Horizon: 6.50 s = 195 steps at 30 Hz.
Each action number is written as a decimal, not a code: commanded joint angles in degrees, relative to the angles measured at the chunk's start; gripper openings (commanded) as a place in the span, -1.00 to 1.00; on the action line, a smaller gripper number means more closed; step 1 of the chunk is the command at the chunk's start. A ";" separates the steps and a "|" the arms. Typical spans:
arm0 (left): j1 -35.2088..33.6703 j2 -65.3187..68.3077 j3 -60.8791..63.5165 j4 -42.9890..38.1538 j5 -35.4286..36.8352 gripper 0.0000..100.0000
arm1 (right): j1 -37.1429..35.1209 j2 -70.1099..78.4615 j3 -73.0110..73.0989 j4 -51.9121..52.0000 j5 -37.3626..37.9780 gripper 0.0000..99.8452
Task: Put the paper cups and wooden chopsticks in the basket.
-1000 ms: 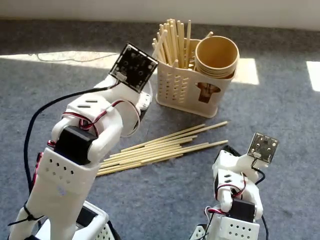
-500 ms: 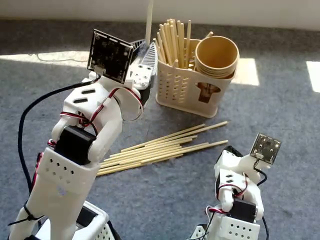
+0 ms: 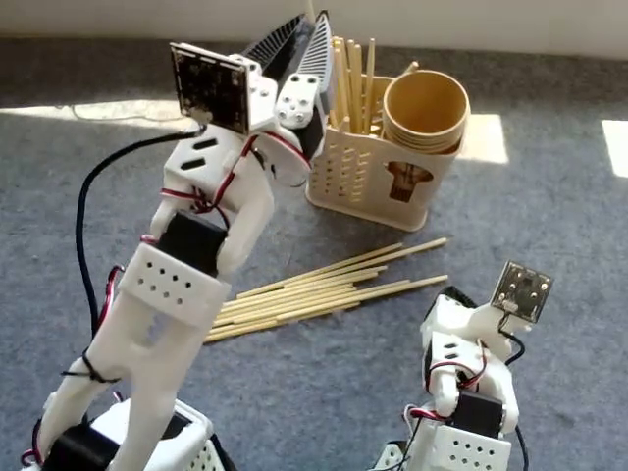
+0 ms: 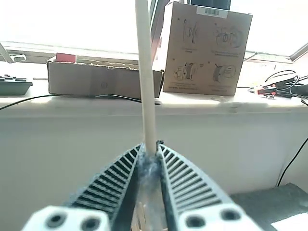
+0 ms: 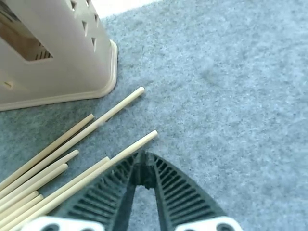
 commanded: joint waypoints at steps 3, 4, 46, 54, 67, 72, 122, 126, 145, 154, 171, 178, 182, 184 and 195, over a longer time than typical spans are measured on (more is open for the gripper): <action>-0.92 9.45 -1.36 -10.73 0.62 -0.99 | 0.66 -0.40 6.81 0.31 -0.26 -0.99; -0.92 10.95 -1.36 -11.60 0.62 -0.99 | 0.66 -0.40 6.81 0.31 -0.26 -0.99; 1.36 4.44 -13.67 54.51 -11.87 -0.89 | 0.75 -0.40 6.81 0.22 -0.26 -0.99; 8.84 4.44 -10.24 65.32 -18.55 -0.76 | 1.45 -0.40 6.81 0.22 -0.26 -0.99; 15.16 4.79 11.47 57.49 -25.32 -0.76 | 4.44 -0.40 6.81 -0.22 -0.26 -0.99; 15.25 4.79 16.75 54.59 -25.32 -0.76 | 4.26 -0.40 6.81 -0.22 -0.26 -0.99; 12.53 25.54 9.89 48.44 -26.46 -0.74 | 4.26 -0.40 6.73 -0.22 -0.26 -0.99; 11.03 25.63 9.98 48.44 -26.55 -0.74 | 4.26 -0.40 6.73 -0.22 -0.26 -0.99; 11.47 30.37 9.45 48.88 -26.64 -0.89 | 4.26 -0.40 6.73 -0.22 -0.26 -0.99; 11.56 25.45 6.55 56.97 -26.37 -0.92 | 4.26 -0.40 6.73 -0.22 -0.26 -0.99; 12.35 3.30 8.84 62.07 -26.46 -0.99 | 4.26 -0.40 6.73 -0.22 -0.26 -0.99; 15.16 -6.37 8.84 62.95 -26.37 -0.99 | 4.26 -0.40 6.73 -0.22 -0.26 -0.99; 14.81 -11.38 8.84 62.77 -26.29 -0.99 | 4.26 -0.40 6.73 -0.22 -0.26 -0.99; 14.81 -13.67 8.84 62.77 -26.29 -0.99 | 4.26 -0.40 6.73 -0.22 -0.26 -0.99; 14.73 -20.09 8.92 49.85 -25.76 -0.99 | 4.26 -0.40 6.73 -0.22 -0.26 -0.99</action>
